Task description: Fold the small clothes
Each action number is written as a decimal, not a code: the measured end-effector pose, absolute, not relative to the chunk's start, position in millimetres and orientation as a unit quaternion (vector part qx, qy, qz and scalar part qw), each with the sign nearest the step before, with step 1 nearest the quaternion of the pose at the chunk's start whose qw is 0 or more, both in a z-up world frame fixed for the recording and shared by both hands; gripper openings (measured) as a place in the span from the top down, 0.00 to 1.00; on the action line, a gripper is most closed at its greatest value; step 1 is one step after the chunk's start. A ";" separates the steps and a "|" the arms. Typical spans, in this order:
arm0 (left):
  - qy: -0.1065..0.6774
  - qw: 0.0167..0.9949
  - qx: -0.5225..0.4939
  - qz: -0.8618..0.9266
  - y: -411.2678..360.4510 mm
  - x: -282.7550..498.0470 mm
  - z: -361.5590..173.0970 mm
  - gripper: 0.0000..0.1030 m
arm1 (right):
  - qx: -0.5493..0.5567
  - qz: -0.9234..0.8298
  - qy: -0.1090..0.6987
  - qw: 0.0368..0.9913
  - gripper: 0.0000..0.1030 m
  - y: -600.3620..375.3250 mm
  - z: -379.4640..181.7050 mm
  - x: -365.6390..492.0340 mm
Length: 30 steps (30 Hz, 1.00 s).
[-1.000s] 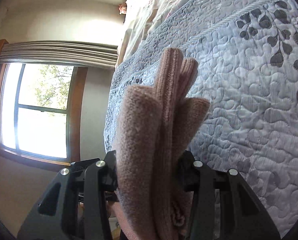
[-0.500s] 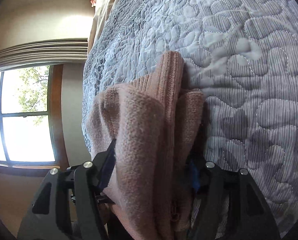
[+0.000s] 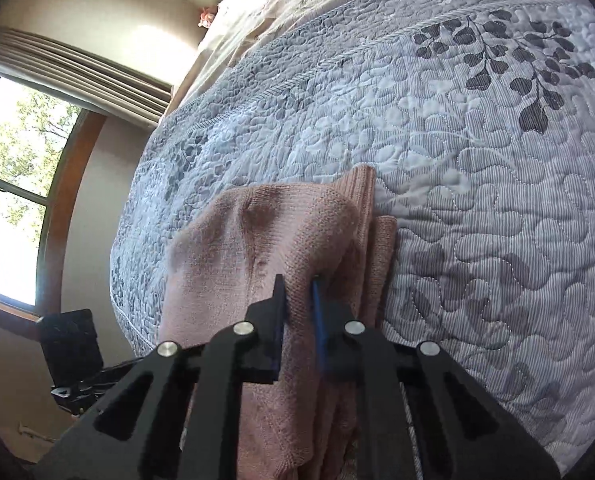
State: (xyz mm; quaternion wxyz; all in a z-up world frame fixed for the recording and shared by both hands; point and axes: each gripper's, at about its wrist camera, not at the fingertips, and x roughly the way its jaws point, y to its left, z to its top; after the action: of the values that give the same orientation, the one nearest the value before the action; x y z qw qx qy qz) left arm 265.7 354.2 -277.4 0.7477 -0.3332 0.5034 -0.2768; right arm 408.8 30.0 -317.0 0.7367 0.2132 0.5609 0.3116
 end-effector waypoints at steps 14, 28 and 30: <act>0.505 0.736 -0.342 -0.295 370.9 342.8 -259.0 0.41 | 0.176 0.318 0.546 0.755 0.84 38.3 -303.5 423.8; 0.543 0.737 -0.259 -0.309 350.1 325.7 -261.2 0.64 | 0.119 0.363 0.581 0.718 0.92 52.9 -313.1 372.7; 0.578 0.744 -0.201 -0.267 337.1 321.6 -284.3 0.77 | 0.113 0.348 0.594 0.716 1.00 52.6 -333.6 370.2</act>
State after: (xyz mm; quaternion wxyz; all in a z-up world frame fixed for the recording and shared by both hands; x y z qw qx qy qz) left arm 321.6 337.1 -284.3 0.7441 -0.2013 0.5783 -0.2673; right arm 370.2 52.6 -333.6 0.7163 0.1135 0.5940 0.3482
